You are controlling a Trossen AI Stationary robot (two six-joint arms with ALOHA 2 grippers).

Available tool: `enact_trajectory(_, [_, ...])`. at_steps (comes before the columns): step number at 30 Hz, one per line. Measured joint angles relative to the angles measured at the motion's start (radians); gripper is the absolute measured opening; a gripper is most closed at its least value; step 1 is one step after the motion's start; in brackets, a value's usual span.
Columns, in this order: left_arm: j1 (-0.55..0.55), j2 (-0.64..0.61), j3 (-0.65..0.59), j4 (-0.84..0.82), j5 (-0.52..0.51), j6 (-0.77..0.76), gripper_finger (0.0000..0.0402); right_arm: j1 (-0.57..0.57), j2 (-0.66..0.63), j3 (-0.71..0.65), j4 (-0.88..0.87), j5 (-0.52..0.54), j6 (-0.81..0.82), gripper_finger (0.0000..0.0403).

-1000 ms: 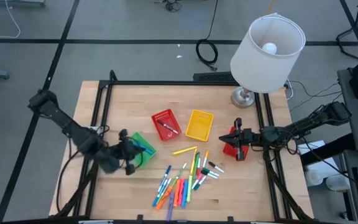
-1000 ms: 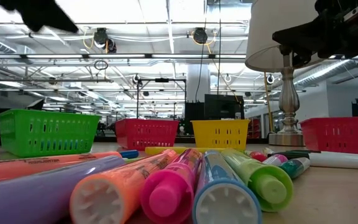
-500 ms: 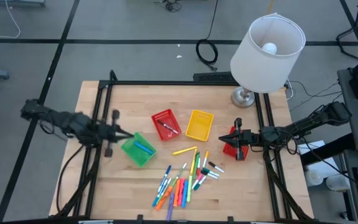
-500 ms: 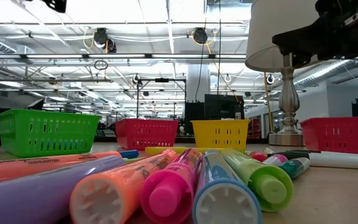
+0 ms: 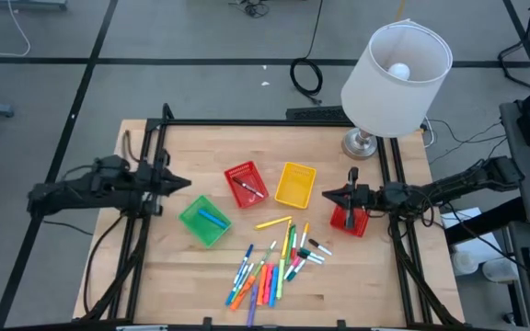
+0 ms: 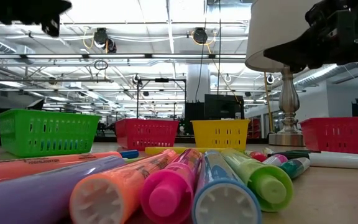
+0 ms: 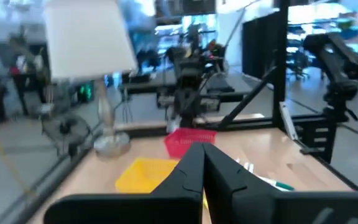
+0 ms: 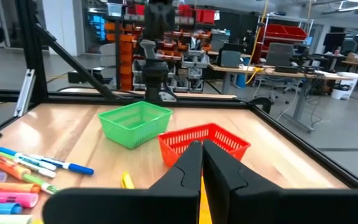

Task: Pick & Place Markers
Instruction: Put the top yellow pen into the yellow bin

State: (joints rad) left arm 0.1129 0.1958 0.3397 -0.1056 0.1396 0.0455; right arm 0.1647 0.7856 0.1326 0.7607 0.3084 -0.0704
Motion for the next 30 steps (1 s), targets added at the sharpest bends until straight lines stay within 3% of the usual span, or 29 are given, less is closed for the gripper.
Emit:
enact_trajectory(9, [0.012, 0.036, -0.252, 0.37, -0.01, 0.014, 0.0001, -0.007, 0.0, 0.0, -0.005, -0.022, 0.005, 0.0])
enact_trajectory(14, [0.012, 0.032, -0.296, 0.393, -0.066, -0.003, 0.0001, -0.007, 0.0, 0.0, -0.038, -0.025, 0.006, 0.0])
enact_trajectory(27, [-0.004, 0.036, -0.311, 0.319, -0.071, -0.056, 0.0026, -0.029, 0.0, 0.0, -0.082, -0.019, -0.02, 0.0])
enact_trajectory(30, [-0.004, 0.036, -0.311, 0.297, -0.071, -0.076, 0.0028, -0.039, 0.0, 0.0, -0.11, 0.036, 0.006, 0.0])
